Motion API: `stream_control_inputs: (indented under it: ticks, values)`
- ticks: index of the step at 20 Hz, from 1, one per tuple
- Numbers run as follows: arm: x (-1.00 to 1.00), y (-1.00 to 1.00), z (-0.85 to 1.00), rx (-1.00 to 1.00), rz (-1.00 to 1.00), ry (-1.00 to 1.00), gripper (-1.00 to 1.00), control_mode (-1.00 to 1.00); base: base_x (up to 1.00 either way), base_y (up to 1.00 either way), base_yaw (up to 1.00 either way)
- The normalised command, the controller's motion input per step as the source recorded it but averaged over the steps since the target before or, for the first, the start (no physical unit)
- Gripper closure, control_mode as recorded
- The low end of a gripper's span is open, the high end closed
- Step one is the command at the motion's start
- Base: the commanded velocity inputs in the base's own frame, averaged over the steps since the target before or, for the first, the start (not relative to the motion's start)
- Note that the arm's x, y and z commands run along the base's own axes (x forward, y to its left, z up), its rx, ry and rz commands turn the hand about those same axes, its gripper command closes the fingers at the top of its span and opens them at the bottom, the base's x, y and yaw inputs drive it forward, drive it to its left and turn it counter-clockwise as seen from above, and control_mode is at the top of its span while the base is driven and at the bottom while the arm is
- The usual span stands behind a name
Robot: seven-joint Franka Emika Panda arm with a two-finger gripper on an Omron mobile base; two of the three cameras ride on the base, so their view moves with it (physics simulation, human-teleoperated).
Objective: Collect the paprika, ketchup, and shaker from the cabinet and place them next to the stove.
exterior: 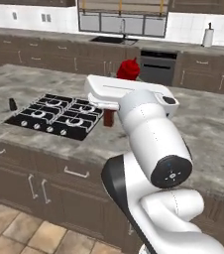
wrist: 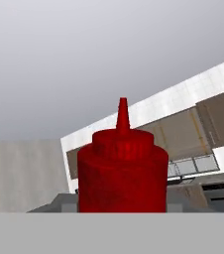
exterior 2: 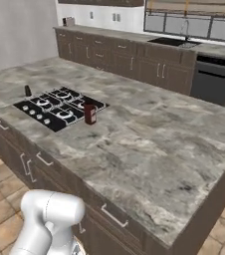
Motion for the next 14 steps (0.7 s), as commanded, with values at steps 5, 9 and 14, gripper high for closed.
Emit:
stream_control_inputs:
  ticks: [5,9,14]
  values:
    - [0.00,0.00,0.00,0.00,0.00,0.00,1.00,1.00,0.02,0.88,-0.45]
    - [0.00,0.00,0.00,0.00,0.00,0.00,1.00,1.00,0.01,0.90,-0.45]
    - [0.00,0.00,0.00,0.00,0.00,0.00,1.00,1.00,0.01,0.91,-0.44]
